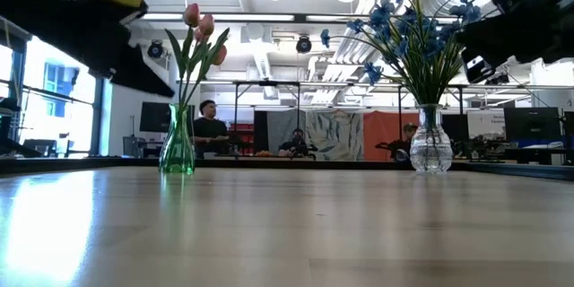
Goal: Sort flowers into vase by color
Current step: Return to Home Position
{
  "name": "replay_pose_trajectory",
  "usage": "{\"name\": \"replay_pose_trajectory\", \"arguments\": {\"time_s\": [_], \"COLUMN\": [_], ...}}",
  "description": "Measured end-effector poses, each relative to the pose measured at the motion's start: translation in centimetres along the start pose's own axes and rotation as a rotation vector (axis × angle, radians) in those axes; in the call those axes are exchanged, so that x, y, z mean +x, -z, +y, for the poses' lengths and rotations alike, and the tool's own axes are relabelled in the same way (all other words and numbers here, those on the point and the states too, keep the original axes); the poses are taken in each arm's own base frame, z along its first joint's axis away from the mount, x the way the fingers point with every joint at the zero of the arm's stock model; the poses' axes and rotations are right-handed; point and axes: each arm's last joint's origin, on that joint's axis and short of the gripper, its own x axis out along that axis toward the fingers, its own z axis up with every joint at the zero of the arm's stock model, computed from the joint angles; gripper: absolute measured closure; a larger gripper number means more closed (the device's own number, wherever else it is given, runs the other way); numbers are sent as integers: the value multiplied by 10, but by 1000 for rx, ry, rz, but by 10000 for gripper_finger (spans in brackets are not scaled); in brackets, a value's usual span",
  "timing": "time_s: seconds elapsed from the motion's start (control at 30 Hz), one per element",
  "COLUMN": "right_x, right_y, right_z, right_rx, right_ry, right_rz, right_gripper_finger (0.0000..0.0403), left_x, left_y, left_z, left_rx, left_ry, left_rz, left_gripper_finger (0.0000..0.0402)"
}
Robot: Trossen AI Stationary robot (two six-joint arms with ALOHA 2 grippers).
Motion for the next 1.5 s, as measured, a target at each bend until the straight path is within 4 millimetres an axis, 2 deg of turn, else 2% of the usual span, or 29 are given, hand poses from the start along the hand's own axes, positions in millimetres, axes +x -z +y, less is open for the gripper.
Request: {"name": "replay_pose_trajectory", "arguments": {"time_s": [0.1, 0.17, 0.3, 0.5, 0.73, 0.93, 1.03, 1.3, 1.5], "right_x": [-4, -7, -9, -8, -8, -8, -8, -8, -7], "right_y": [6, 11, 12, 13, 13, 13, 13, 14, 15], "right_z": [2, 3, 4, 5, 5, 6, 7, 11, 10], "right_rx": [-24, -32, -25, -23, -23, -22, -23, 3, 12], "right_ry": [-24, -24, -9, -5, -10, -16, -25, -46, 49], "right_rz": [-38, -22, -14, -11, -11, -8, -7, 1, -6], "right_gripper_finger": [346, 348, 348, 348, 348, 348, 348, 348, 348], "left_x": [-8, -14, -25, -41, -50, -46, -46, -36, -36], "left_y": [-10, -8, -1, -10, 1, 17, 16, 28, 31], "left_z": [12, 23, 46, 82, 108, 108, 105, 94, 87], "left_rx": [-7, 0, -30, 4, -9, -55, -68, -101, -74], "left_ry": [7, 15, 95, 235, 249, 321, 409, 553, 621], "left_rz": [-65, -104, -175, -385, -449, -440, -464, -514, -541], "left_gripper_finger": [393, 399, 400, 401, 401, 401, 401, 401, 401]}}
